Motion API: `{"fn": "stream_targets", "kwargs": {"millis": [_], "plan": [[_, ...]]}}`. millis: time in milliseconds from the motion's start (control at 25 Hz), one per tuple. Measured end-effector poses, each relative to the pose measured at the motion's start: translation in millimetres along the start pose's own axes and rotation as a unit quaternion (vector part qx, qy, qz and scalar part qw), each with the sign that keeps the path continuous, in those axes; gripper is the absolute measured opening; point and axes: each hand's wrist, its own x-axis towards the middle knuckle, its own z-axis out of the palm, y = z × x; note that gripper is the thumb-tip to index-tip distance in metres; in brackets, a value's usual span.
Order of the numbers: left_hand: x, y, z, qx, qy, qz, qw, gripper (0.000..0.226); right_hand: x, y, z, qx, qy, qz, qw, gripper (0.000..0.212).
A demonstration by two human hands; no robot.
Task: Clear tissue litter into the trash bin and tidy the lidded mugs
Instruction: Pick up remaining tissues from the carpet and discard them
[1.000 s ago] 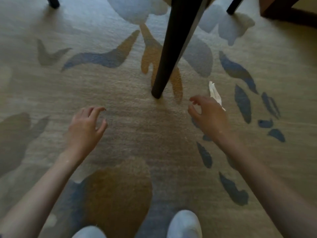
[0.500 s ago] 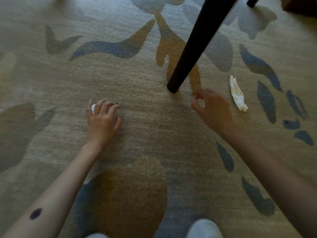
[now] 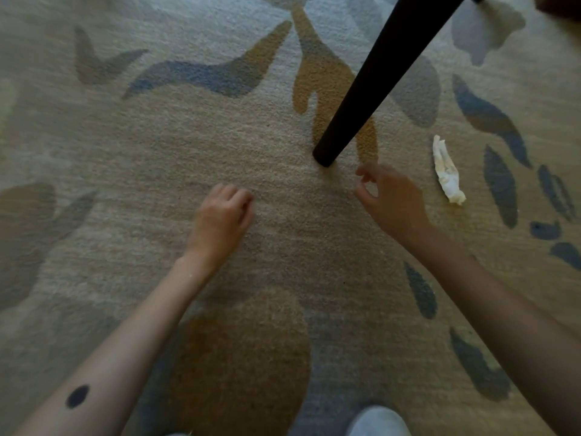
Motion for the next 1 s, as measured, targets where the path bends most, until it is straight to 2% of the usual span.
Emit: {"fn": "stream_targets", "kwargs": {"millis": [80,160,320,600,800,1000], "plan": [[15.6,35.0,5.5,-0.02,-0.017,0.068,0.997,0.022,1.7,13.3,1.3,0.005,-0.002,0.018,1.0,0.026],[29.8,61.4,13.9,-0.023,-0.04,0.102,0.994,0.021,3.6,28.9,2.5,0.013,-0.005,0.032,0.999,0.027],[49.6,87.4,28.4,-0.023,-0.055,0.128,0.99,0.019,12.6,67.1,4.5,-0.023,-0.013,0.069,0.997,0.036],[68.7,106.6,38.6,0.004,-0.082,0.148,0.986,0.018,28.7,135.3,10.3,-0.088,-0.038,0.223,0.97,0.052],[68.7,109.2,38.4,0.007,-0.093,0.159,0.983,0.017,27.7,131.9,15.1,-0.042,-0.001,0.231,0.972,0.035],[64.3,134.5,-0.2,-0.011,-0.118,0.143,0.983,0.017,6.1,77.2,-26.2,0.024,0.037,0.191,0.981,0.019]]}}
